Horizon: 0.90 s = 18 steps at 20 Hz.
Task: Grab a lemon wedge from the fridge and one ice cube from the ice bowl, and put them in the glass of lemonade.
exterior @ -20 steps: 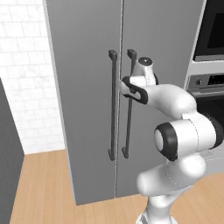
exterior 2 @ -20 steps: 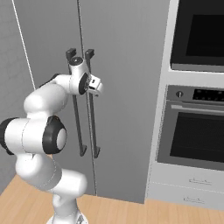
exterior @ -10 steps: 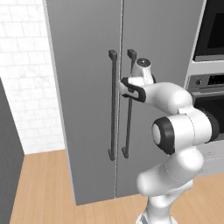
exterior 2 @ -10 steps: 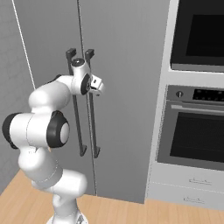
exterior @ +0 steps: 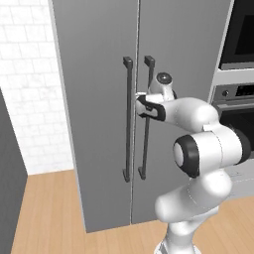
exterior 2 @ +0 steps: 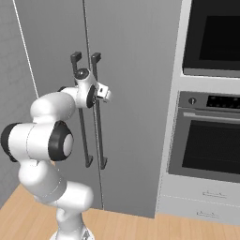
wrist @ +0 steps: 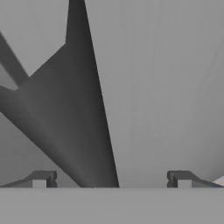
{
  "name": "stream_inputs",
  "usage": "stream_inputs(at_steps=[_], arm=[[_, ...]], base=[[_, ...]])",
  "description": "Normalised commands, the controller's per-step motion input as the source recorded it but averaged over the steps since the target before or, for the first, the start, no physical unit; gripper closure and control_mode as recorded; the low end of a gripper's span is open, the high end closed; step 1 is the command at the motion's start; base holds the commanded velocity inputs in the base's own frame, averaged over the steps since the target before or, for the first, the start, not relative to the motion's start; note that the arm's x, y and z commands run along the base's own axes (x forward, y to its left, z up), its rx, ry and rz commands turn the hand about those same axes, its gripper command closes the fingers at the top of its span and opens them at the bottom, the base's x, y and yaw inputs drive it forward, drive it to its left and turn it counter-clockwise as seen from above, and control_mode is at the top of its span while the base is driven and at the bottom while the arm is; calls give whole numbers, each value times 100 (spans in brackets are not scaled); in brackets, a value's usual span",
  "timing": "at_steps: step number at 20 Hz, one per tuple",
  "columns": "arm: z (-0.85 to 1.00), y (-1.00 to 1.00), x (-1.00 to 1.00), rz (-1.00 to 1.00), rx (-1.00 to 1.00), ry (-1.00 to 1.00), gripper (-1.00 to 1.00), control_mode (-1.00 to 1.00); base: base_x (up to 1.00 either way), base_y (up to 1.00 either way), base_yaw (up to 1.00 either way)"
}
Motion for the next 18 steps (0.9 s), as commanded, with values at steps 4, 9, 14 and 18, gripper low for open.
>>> stream_inputs(at_steps=[4,9,14,18], arm=[[0,0,42,0,0,0,-100,-100],[-4,0,30,3,0,-4,-100,-100],[0,0,17,3,0,0,-100,-100],[0,0,25,2,0,0,100,-100]], base=[[0,0,0],[0,0,0],[0,0,0],[0,0,0]])
